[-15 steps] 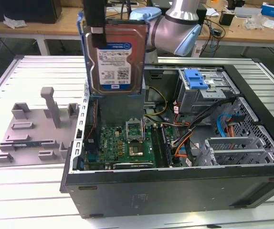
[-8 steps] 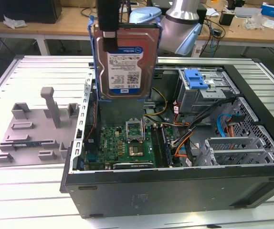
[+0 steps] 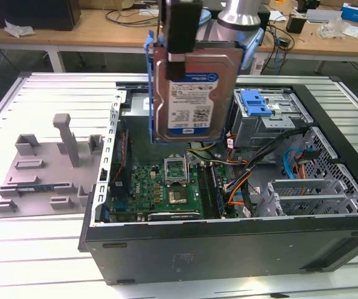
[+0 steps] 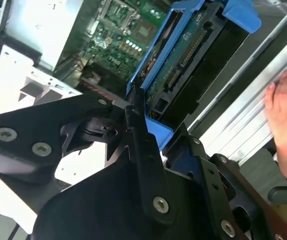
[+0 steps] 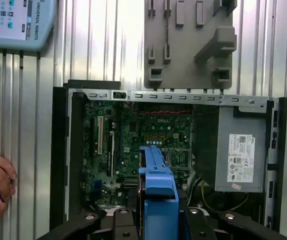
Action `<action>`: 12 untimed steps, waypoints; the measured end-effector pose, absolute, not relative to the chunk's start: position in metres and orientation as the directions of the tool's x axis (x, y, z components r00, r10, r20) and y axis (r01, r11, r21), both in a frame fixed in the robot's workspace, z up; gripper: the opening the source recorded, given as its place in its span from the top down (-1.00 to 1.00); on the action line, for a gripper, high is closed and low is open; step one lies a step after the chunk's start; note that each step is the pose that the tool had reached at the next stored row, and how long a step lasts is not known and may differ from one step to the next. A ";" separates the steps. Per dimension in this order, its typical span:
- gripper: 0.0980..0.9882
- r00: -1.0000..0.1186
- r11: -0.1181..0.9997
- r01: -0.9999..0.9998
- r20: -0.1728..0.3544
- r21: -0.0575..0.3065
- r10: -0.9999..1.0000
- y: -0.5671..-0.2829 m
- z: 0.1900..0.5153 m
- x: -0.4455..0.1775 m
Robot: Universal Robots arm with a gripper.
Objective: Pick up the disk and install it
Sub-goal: 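Pick up the disk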
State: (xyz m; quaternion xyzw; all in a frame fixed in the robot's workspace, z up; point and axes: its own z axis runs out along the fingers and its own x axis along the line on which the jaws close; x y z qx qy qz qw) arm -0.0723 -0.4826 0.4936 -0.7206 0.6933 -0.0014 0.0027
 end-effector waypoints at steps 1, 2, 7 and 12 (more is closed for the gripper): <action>0.39 0.039 -0.039 -0.999 -0.002 -0.006 -0.999 -0.485 0.494 -0.069; 0.39 0.039 -0.038 -0.999 -0.002 -0.006 -0.999 -0.488 0.493 -0.064; 0.39 0.039 -0.039 -0.999 -0.002 -0.006 -0.999 -0.501 0.493 -0.042; 0.39 0.039 -0.039 -0.999 -0.002 -0.006 -0.999 -0.514 0.492 -0.017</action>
